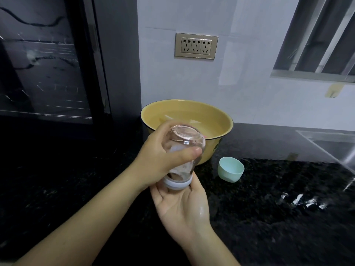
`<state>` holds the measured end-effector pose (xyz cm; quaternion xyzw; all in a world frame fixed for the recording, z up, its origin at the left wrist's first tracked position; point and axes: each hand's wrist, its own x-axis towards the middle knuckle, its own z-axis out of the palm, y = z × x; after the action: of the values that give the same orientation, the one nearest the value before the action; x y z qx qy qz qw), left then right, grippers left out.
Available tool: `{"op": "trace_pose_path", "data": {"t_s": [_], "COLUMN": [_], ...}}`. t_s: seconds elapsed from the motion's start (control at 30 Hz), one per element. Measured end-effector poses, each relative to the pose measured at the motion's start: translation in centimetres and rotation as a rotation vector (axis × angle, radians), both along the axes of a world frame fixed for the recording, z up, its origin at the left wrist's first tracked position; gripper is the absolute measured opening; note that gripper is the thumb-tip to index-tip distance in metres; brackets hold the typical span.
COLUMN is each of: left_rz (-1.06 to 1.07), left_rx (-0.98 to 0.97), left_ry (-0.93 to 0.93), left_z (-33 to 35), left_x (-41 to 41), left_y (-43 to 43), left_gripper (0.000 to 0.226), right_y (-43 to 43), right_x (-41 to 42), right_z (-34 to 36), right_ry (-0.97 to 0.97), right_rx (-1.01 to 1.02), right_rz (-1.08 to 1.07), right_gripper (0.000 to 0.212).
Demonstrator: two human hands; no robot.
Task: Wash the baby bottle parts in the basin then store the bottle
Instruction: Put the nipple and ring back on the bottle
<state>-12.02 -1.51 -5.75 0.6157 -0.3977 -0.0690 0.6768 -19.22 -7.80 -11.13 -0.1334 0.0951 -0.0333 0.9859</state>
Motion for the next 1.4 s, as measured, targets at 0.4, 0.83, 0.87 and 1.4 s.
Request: {"op": "trace_pose_path", "data": {"t_s": [0.4,0.83,0.87,1.4], "left_rz": [0.037,-0.129,-0.159,-0.112], "left_rx": [-0.132,-0.212,-0.198,-0.171], "left_ry": [0.182,0.275,0.256,0.235], "left_z": [0.5,1.4,1.3,1.6], "left_x": [1.2,0.2,0.0,-0.6], "left_y": [-0.4,-1.1,-1.2,-0.9], "left_gripper": [0.054,0.038,0.043,0.053], "right_y": [-0.1,1.8,1.9,1.4], "right_x": [-0.1,0.2,0.2,0.7], "right_z": [-0.6,0.2,0.2,0.6], "right_ry": [0.119,0.03,0.048,-0.109], "right_rx": [-0.14,-0.288,-0.326,-0.212], "right_rz": [-0.019,-0.215,-0.233,-0.233], "right_gripper": [0.026,0.004,0.011,0.02]}}
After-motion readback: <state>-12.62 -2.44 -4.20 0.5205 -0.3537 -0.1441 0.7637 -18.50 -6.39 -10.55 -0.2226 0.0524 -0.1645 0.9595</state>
